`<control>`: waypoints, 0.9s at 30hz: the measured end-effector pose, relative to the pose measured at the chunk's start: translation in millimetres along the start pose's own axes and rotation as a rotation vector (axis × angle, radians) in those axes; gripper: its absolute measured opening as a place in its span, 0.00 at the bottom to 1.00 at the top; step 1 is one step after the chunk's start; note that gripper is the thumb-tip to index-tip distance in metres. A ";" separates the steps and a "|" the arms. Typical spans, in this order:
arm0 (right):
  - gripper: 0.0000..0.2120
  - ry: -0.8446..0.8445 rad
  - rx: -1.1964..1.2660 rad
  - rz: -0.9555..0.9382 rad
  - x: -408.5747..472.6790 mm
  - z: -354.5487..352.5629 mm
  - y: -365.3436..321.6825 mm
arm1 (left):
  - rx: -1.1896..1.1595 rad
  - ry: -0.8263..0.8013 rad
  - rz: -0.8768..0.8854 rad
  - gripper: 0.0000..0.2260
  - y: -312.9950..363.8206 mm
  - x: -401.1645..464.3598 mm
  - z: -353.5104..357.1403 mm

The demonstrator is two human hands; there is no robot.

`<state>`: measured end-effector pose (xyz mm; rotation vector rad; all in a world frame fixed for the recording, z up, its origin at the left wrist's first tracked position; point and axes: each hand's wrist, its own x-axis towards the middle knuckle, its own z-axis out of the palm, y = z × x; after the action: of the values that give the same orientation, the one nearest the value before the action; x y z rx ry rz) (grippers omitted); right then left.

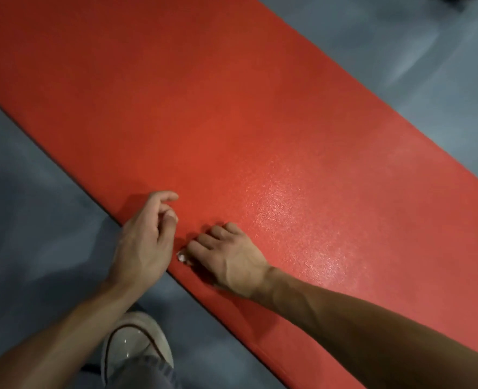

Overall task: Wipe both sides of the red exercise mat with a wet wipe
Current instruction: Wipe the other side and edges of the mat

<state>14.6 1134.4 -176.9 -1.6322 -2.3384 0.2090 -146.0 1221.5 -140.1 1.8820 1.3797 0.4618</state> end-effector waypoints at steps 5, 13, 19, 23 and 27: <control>0.11 -0.045 -0.021 -0.098 -2.6 -5.0 18.8 | 0.010 0.020 0.011 0.12 1.9 19.0 6.8; 0.05 0.257 -0.144 0.890 -24.0 -71.9 198.8 | -0.004 -0.015 0.085 0.12 15.5 22.2 28.2; 0.12 0.015 0.016 0.223 -13.3 -31.3 80.7 | 0.007 -0.056 0.140 0.12 21.7 29.4 31.3; 0.07 0.059 -0.046 0.225 -15.9 -42.8 124.2 | 0.045 -0.081 0.123 0.12 18.8 34.6 32.2; 0.10 0.243 -0.237 0.841 -30.0 -78.2 221.8 | 0.073 -0.103 0.074 0.12 14.0 34.6 33.7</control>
<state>246.9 1180.9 -168.2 -2.5070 -1.4261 -0.1068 -102.1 1239.5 -156.6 1.9931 1.2784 0.3490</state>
